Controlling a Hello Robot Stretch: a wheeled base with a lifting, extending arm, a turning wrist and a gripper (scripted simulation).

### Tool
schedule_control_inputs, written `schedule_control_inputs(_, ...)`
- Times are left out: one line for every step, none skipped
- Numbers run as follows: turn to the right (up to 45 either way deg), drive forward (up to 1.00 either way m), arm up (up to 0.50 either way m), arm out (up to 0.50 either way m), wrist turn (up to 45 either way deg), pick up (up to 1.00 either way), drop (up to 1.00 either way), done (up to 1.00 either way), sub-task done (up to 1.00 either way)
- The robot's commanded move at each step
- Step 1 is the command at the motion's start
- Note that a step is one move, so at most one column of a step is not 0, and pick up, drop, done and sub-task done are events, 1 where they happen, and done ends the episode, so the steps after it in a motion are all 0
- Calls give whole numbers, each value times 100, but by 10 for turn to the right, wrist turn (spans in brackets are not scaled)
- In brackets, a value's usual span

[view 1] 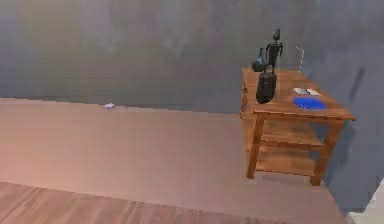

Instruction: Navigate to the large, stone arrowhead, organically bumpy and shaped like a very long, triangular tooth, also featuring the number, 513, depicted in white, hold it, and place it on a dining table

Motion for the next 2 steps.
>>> schedule_control_inputs(-450, 0, 0, 0, 0, 0, 0, 0, 0)
schedule_control_inputs(-360, 0, 0, 0, 0, 0, 0, 0, 0)
